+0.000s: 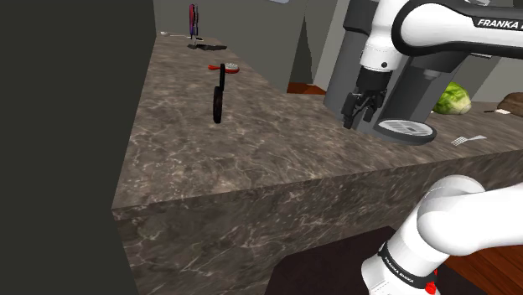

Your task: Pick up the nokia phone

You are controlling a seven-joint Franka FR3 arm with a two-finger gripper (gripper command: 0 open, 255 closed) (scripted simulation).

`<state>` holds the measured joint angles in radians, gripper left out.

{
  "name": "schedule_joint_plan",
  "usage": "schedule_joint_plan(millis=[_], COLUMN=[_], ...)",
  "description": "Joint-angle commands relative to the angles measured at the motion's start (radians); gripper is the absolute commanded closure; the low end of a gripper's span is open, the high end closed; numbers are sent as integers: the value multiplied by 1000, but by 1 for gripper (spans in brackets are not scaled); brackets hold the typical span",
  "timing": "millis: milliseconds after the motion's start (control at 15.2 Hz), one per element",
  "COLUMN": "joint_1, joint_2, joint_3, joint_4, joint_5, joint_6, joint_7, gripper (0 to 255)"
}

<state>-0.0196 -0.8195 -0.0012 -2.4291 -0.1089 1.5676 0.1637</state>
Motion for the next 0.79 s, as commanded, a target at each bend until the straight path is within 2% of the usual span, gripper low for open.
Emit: schedule_joint_plan(millis=[0, 396, 726], joint_1=[0, 23, 34], joint_2=[0, 183, 346], joint_3=[0, 90, 155], joint_4=[0, 131, 273], joint_5=[0, 88, 134], joint_6=[0, 39, 58], joint_7=[0, 138, 246], gripper=[0, 0, 0])
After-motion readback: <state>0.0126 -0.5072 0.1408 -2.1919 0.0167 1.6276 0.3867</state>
